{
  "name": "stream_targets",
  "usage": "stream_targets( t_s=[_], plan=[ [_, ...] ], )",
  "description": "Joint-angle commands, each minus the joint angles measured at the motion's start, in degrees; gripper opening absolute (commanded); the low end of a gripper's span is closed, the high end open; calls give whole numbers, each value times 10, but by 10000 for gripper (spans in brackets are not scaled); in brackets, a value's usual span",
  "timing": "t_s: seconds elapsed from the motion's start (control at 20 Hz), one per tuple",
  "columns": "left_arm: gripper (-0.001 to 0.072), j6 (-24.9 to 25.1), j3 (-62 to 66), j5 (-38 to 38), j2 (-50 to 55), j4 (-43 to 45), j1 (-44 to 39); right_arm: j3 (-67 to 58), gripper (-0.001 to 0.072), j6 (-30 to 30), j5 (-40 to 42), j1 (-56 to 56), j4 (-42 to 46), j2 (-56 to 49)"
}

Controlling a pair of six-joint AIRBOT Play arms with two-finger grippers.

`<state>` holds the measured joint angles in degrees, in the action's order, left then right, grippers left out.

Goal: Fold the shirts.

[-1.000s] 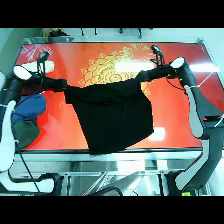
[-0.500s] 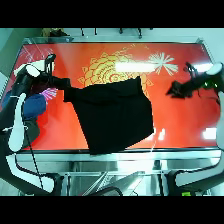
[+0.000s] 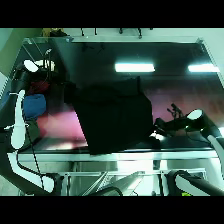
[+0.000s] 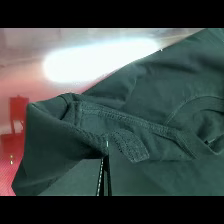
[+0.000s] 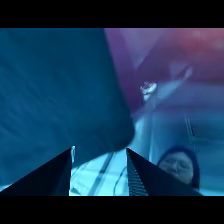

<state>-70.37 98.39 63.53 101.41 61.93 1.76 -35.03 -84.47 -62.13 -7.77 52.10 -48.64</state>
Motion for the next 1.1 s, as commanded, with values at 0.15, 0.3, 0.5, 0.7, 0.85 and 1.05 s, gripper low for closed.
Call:
stream_targets(
  t_s=[0.15, 0.3, 0.5, 0.7, 0.85, 1.05],
  plan=[
    [13, 0, 2, 8, 0, 0, 1, 42, 359, 4, 107, 48, -23, -21],
    [13, 1, 2, 8, 0, 0, 1, 40, 344, 4, 92, 46, -23, -18],
    [13, 1, 2, 8, 0, 0, 1, 28, 343, 1, 38, 37, -16, 20],
    [13, 1, 2, 9, 0, 0, 1, 27, 344, 5, 12, -20, -16, 52],
    [13, 0, 2, 9, 0, 0, 1, 25, 348, 24, 12, -78, -16, 58],
    [13, 0, 2, 10, 0, 0, 1, 25, 349, 76, 14, -91, -44, 3]
  ],
)
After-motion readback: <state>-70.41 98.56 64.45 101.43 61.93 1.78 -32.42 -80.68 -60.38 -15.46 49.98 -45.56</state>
